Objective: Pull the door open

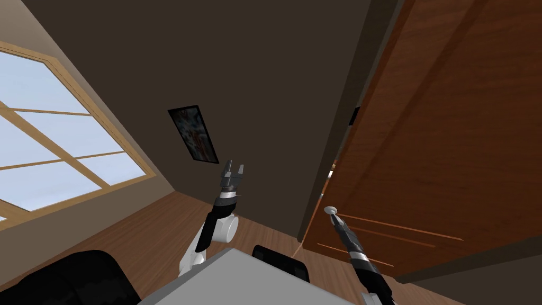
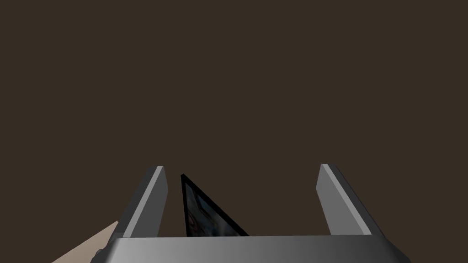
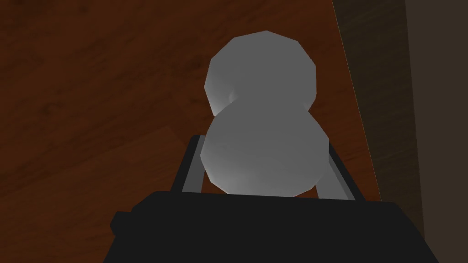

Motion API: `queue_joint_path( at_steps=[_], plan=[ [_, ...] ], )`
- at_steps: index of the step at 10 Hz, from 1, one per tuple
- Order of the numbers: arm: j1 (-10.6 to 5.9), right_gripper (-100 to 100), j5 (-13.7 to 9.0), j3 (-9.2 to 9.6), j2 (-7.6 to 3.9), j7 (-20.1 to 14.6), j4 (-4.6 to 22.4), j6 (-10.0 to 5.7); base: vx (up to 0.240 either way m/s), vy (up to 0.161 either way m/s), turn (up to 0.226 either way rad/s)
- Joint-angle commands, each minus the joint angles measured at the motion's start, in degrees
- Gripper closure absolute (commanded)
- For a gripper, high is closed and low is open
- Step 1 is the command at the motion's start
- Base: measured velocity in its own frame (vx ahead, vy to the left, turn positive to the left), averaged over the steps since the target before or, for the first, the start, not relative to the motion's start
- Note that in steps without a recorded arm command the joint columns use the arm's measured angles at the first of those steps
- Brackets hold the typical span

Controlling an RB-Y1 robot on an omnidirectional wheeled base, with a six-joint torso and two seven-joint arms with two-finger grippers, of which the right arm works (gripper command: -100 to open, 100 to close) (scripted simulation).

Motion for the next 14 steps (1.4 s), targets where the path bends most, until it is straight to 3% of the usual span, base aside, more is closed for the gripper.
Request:
queue_joint_path(
  at_steps=[1, 6, 8, 14],
  plan=[
    [0.29, 100, -0.82, 1.19, 0.72, -2.86, -0.59, 0.65, -0.047, -0.014, 0.042],
    [-0.16, 100, -3.09, 2.5, 0.76, -9.49, -0.42, 0.96, -0.032, -0.019, 0.035],
    [-0.16, 100, -3.09, 2.5, 0.76, -10.31, -0.42, 0.96, -0.027, -0.015, 0.004],
    [-0.8, 100, -6.33, 4.37, 0.81, -19.4, -0.18, 1.39, -0.034, -0.019, 0.038]
  ],
)
